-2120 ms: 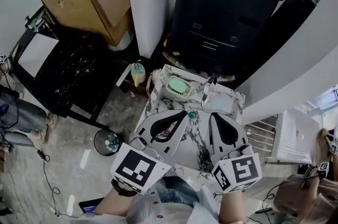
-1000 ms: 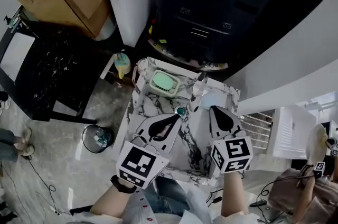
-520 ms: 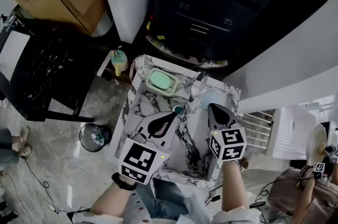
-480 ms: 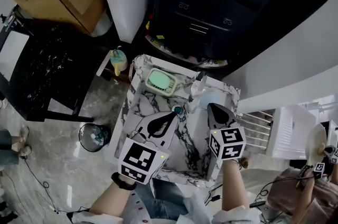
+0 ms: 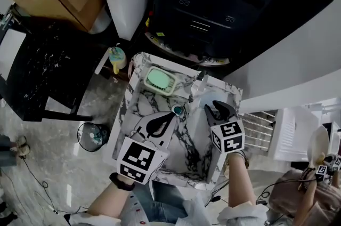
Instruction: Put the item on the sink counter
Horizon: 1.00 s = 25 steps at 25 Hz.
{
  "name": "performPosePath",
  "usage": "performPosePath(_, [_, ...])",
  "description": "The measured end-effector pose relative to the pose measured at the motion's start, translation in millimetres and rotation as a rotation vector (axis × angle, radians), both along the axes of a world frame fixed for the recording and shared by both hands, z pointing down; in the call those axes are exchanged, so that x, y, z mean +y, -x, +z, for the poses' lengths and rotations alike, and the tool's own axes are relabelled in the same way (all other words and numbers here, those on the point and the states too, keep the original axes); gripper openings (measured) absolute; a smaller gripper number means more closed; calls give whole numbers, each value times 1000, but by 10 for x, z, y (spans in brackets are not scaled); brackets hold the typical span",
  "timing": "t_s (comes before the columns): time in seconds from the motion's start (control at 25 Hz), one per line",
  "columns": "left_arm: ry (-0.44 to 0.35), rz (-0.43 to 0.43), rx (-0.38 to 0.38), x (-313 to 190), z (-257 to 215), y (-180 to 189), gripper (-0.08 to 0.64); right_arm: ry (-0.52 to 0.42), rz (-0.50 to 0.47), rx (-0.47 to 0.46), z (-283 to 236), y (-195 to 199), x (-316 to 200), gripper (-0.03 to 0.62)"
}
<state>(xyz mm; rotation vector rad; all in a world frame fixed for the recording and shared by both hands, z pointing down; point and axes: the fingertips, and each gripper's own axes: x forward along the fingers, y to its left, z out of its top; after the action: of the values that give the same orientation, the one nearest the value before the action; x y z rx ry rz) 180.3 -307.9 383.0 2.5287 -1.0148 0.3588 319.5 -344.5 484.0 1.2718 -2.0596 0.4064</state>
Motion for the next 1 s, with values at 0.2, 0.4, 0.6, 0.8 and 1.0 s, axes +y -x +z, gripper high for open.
performPosePath(0.2, [6,-8,-8,-26,39,7,15,18,-113,102,160,10,-30,223])
performPosePath(0.4, [16,-18,-8,-35,69,14,14,39,-212,202,313,23,-91,301])
performPosePath(0.6, [22,-25,-7,-33,92,11,14,71,-291,339,491,-22,-143,353])
performPosePath(0.8, [32,-33,0,-40,94,9,15,57,-327,448,642,-120,-259,362])
performPosePath(1.0, [25,-49,4,-62,70,30,14,38,-354,549,720,-145,-337,362])
